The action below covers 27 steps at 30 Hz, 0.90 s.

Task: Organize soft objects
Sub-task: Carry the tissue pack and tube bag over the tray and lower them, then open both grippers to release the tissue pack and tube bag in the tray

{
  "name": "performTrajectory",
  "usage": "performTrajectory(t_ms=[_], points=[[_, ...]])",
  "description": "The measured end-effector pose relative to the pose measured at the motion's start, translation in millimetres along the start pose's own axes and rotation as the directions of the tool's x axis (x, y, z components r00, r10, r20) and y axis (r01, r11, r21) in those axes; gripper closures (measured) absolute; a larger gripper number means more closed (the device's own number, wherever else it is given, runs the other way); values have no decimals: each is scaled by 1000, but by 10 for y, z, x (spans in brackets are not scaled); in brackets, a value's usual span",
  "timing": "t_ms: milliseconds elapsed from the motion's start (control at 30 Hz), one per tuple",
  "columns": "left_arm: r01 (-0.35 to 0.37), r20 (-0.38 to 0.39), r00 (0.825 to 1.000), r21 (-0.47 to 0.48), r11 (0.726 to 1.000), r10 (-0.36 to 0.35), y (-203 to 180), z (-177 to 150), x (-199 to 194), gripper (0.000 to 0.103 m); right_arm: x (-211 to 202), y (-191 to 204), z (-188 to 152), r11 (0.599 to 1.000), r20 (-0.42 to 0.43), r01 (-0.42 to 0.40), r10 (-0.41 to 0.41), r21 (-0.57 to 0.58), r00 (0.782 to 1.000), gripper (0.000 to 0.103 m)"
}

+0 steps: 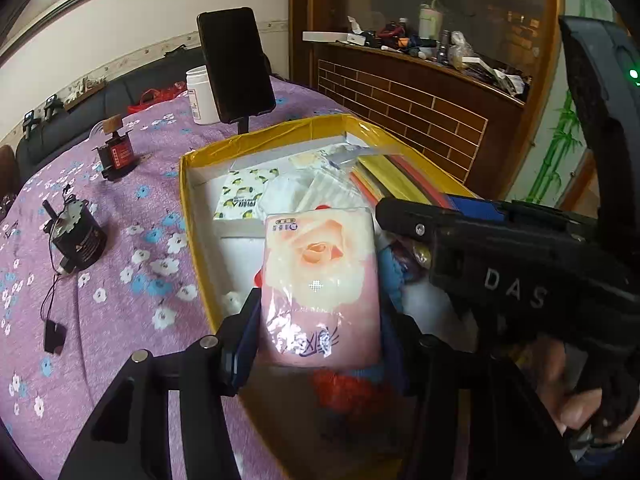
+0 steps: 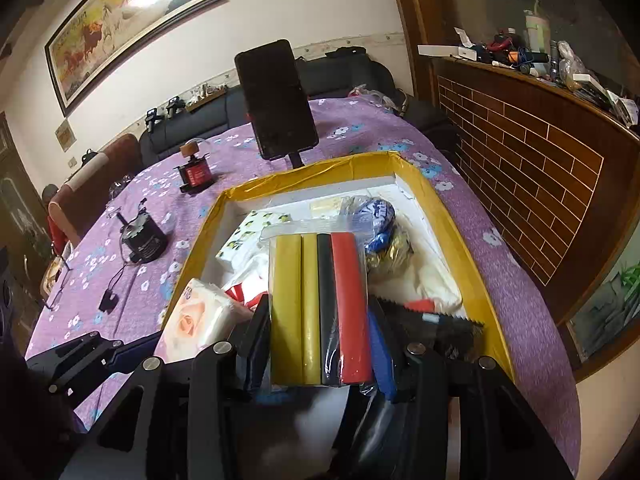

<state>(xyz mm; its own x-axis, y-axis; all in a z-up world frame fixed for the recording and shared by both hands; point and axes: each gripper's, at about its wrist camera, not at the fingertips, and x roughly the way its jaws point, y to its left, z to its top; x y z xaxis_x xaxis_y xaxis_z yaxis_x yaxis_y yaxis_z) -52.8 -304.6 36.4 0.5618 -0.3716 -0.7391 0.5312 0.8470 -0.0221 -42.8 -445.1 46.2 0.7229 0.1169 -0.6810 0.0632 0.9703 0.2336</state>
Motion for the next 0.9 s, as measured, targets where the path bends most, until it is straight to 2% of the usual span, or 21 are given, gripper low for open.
performTrajectory(t_ms=[100, 233, 267, 300, 367, 500, 600, 733, 900], points=[[-12, 9, 1000, -3, 1000, 12, -4, 29, 50, 51, 58, -26, 26, 1000, -11, -1, 1, 5, 1000, 54], [-7, 22, 1000, 13, 1000, 7, -54, 10, 59, 42, 31, -33, 4, 1000, -5, -15, 15, 1, 1000, 52], [-4, 25, 1000, 13, 1000, 3, -58, -1, 52, 40, 1, -41, -1, 1000, 1, -19, 19, 4, 1000, 47], [1, 29, 1000, 13, 1000, -1, -58, -10, 40, 34, -22, -40, -4, 1000, 6, -15, 15, 6, 1000, 39], [6, 35, 999, 8, 1000, -6, -55, -41, 13, 28, -95, -38, -16, 1000, 27, -11, 11, 5, 1000, 31], [5, 67, 998, -7, 1000, -5, -31, -130, -109, 24, -260, -30, -48, 1000, 65, -9, 9, 5, 998, 29], [3, 119, 993, -27, 1000, 0, 2, -227, -278, 19, -401, -29, -96, 1000, 96, 1, -3, 19, 995, 17], [2, 182, 983, -57, 998, 8, 44, -400, -492, 9, -592, -20, -259, 998, 137, 6, -14, 57, 990, 15], [-20, 209, 977, -78, 997, 37, 65, -670, -706, 8, -725, 53, -518, 995, 146, 36, -49, 88, 988, 13]])
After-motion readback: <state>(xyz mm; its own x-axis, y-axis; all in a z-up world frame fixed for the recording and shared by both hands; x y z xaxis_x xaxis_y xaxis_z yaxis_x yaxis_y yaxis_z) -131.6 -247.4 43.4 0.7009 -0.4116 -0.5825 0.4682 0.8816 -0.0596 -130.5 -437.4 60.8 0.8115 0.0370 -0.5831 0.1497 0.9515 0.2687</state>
